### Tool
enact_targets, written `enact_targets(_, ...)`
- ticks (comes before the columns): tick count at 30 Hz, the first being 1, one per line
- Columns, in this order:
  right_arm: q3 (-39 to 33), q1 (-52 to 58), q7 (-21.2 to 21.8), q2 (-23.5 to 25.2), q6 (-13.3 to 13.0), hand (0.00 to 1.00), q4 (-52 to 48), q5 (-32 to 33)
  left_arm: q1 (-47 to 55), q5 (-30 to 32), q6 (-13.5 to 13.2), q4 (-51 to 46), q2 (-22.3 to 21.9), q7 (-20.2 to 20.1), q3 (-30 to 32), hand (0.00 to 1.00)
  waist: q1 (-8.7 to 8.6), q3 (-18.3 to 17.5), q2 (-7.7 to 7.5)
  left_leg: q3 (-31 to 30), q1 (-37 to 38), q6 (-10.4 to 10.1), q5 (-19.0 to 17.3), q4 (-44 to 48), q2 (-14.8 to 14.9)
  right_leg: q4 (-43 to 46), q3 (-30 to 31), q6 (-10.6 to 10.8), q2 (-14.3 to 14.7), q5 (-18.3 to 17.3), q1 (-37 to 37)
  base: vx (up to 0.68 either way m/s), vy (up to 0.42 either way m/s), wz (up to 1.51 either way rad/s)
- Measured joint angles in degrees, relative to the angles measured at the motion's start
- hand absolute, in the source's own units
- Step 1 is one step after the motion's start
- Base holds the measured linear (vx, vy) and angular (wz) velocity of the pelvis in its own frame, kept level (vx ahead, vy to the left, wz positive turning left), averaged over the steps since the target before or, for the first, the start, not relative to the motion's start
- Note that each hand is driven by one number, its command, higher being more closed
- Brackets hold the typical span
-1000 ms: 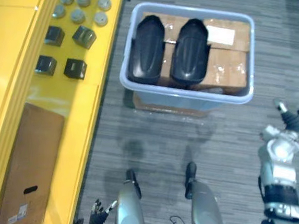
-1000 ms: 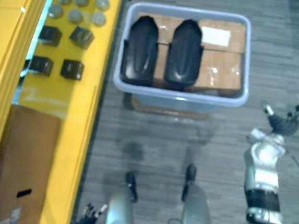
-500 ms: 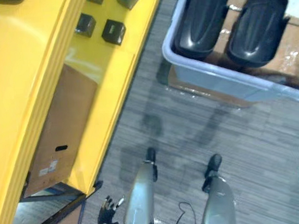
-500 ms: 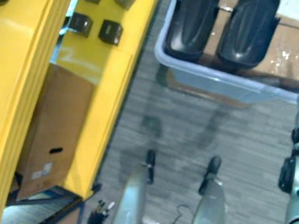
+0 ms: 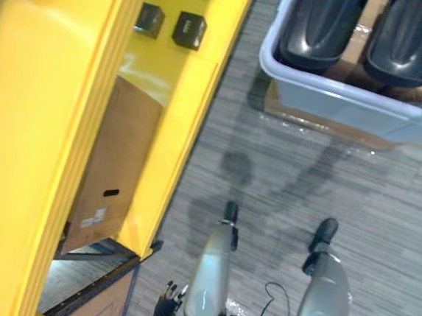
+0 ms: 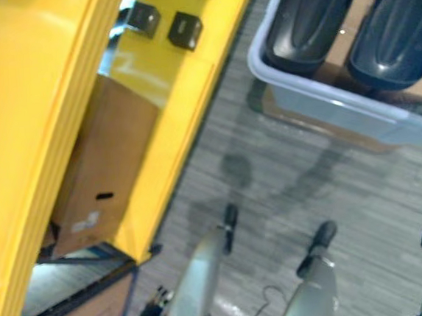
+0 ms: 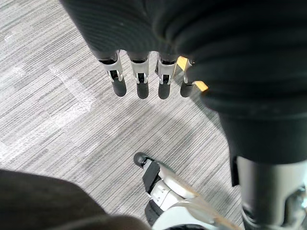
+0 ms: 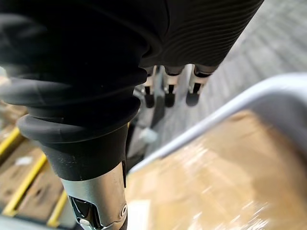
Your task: Walk over and take plastic housings, then place them on the shelf
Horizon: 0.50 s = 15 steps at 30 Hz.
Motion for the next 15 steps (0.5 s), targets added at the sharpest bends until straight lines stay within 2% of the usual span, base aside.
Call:
enact_targets(4,3.43,-1.08,0.44,-0.26,-1.19,0.0,-0.02,-0.91,-0.02,-0.05,-0.21,0.3,-0.03,-1.18,-0.77,0.0,1.46,-0.71,1.01,-0.2,-0.04,0.05,0.35,-0.66,-0.26,-0.13,-0.23,0.0,-0.21,0.0,-0.07,0.0,-0.009,0.03)
enact_targets(6,3.58,-2.28,0.11,-0.26,-4.94,0.0,-1.15,-3.08,-0.05,-0.05,-0.34,0.3,-0.04,-1.82,-0.84,0.0,1.96,-0.9,1.26,-0.42,-0.16,0.05,0.34,-0.64,-0.48,-0.18,-0.28,-0.01,-0.31,0.0,-0.06,0.0,-0.003,0.02)
enact_targets(9,3.62,-3.7,-1.88,-0.27,-7.96,0.0,-4.34,-5.18,-0.22,-0.16,-0.23,0.3,-0.04,-1.9,-0.84,0.0,2.2,-0.9,1.27,-0.75,-0.35,0.05,0.34,-0.56,-0.67,-0.18,-0.64,-0.02,-0.42,-0.01,0.0,-0.01,-0.007,0.07)
enact_targets(11,4.01,-4.33,-1.98,-0.27,-7.94,0.0,-5.26,-5.2,-0.39,-1.14,-0.11,0.3,-0.05,-2.14,-0.96,0.0,2.34,-0.9,1.27,-0.82,-0.34,0.05,0.34,-0.56,-0.76,-0.17,-0.82,-0.02,-0.52,-0.02,0.03,-0.02,-0.009,0.04)
enact_targets(15,6.39,-4.36,-1.58,-0.26,-6.29,0.0,-5.02,-5.63,-0.62,-1.75,-0.05,0.33,-0.04,-2.28,-1.49,0.0,2.49,-0.91,1.28,-0.89,-0.33,0.05,0.34,-0.55,-0.82,-0.06,-1.21,-0.05,-0.7,-0.05,0.23,0.0,-0.003,0.01)
